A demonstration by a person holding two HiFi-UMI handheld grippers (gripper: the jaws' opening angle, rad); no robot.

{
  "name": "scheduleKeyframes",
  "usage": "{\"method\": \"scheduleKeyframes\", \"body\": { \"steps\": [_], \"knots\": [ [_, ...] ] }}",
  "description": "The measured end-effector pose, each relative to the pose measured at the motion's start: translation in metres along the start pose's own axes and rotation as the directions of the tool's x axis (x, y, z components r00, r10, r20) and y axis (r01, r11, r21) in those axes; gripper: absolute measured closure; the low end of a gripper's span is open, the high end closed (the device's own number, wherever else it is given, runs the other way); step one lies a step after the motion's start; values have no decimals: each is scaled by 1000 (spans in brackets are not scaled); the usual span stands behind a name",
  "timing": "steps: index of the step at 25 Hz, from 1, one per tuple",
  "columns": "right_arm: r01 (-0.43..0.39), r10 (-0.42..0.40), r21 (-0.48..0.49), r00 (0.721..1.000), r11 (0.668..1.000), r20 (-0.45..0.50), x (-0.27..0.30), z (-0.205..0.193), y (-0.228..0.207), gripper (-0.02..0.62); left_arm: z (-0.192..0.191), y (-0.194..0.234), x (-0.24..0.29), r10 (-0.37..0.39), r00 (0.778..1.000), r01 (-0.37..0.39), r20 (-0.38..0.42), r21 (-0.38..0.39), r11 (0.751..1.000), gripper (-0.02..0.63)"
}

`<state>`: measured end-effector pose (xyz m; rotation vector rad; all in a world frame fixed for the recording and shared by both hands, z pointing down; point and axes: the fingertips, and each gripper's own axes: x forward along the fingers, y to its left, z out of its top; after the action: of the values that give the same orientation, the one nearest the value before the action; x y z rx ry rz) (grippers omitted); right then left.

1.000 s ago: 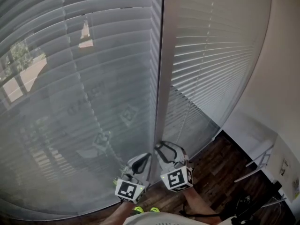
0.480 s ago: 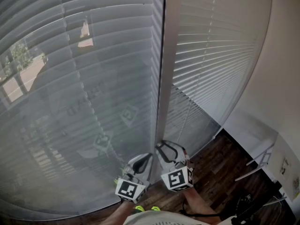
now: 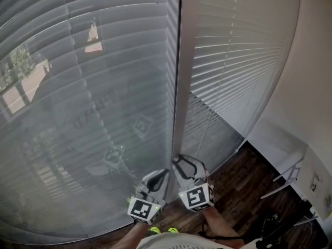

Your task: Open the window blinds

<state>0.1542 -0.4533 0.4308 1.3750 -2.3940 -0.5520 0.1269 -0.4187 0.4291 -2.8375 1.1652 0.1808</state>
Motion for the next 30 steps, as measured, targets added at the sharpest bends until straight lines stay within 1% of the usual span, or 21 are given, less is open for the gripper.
{"method": "scheduleKeyframes", "body": {
  "steps": [6, 12, 14, 17, 20, 23, 28, 30],
  "knots": [
    [-4, 4, 60, 1000, 998, 5, 0, 0, -1, 471, -4, -1, 0, -13, 1000, 13, 2, -16, 1000, 612],
    [-3, 3, 158, 1000, 987, 5, 0, -1, -3, 471, -1, -1, -1, -7, 1000, 7, 0, -23, 1000, 612],
    [2, -3, 189, 1000, 982, 2, 0, -1, -3, 472, -3, -1, -2, -15, 1000, 15, -17, -10, 1000, 612],
    [10, -10, 238, 1000, 971, -2, 0, -1, -4, 472, 0, -1, -2, -22, 1000, 22, -8, -1, 1000, 612],
    [19, -18, 275, 1000, 961, -4, 0, -2, -5, 472, 3, -1, -2, -22, 1000, 22, 11, -13, 1000, 612],
    [26, -26, 312, 1000, 950, -7, 0, -2, -5, 472, 4, 1, -3, -13, 1000, 13, -7, -3, 1000, 612],
    [33, -35, 403, 999, 915, -2, 0, -5, -8, 472, 4, 0, -5, -30, 1000, 30, 1, 0, 1000, 612],
    [30, -33, 429, 999, 903, 1, 0, -6, -8, 472, 5, 1, -6, -18, 1000, 18, -6, -4, 1000, 612]
  ]
}}
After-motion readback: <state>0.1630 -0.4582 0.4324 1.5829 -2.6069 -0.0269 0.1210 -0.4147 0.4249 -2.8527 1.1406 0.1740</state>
